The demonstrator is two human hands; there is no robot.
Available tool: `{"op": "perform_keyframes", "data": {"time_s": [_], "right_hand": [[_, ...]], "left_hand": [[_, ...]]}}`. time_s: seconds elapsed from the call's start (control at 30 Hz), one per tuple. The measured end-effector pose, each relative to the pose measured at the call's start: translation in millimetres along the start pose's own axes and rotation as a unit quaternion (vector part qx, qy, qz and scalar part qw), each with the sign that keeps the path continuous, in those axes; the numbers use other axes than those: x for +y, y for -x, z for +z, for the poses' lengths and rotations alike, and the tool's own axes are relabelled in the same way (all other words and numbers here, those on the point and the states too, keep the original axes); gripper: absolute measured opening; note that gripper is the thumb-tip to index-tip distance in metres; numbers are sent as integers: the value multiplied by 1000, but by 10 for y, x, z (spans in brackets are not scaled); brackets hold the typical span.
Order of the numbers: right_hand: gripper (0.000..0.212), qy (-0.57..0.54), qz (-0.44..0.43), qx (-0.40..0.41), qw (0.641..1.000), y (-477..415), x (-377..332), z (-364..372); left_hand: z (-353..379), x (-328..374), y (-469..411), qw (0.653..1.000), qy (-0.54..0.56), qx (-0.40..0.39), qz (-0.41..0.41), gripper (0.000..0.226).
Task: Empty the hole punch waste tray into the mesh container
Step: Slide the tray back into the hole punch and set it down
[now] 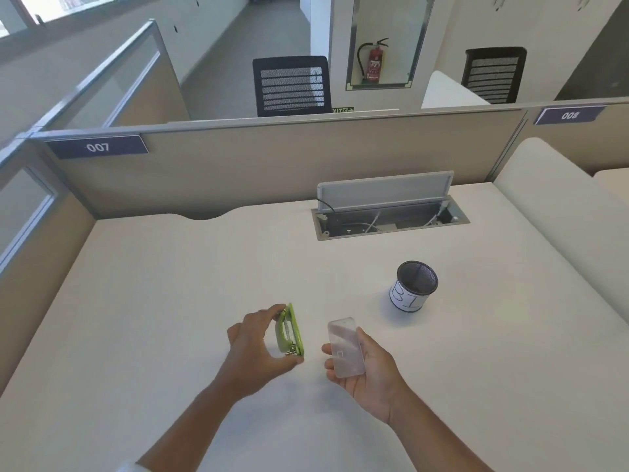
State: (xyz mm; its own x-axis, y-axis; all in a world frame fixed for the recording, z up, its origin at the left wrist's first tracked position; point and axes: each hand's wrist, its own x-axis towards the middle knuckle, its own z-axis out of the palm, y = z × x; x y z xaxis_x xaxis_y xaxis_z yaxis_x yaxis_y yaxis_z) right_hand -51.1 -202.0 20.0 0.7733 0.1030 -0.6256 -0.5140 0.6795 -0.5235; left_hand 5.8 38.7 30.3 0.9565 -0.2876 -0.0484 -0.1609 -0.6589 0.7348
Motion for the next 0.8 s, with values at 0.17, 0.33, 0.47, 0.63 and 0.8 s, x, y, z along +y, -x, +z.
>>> {"op": "perform_keyframes", "data": {"time_s": [0.17,0.33,0.47,0.63,0.8], "right_hand": [[51,22,-10,-38,999,89,16,162],[51,54,-39,-79,995,245,-22,363],[57,65,-54,-96,992,302,-59,421],[56,62,-64,-97,991,346,-66,469],[52,86,-81,-102,988,361,-64,478]], "left_hand": [[-50,462,129,987,-129,16,93,90],[112,772,281,970,-200,42,130,84],[190,914,327,962,-235,57,126,79],[182,1007,320,960,-257,53,101,77],[174,1036,321,958,-267,42,92,77]]}}
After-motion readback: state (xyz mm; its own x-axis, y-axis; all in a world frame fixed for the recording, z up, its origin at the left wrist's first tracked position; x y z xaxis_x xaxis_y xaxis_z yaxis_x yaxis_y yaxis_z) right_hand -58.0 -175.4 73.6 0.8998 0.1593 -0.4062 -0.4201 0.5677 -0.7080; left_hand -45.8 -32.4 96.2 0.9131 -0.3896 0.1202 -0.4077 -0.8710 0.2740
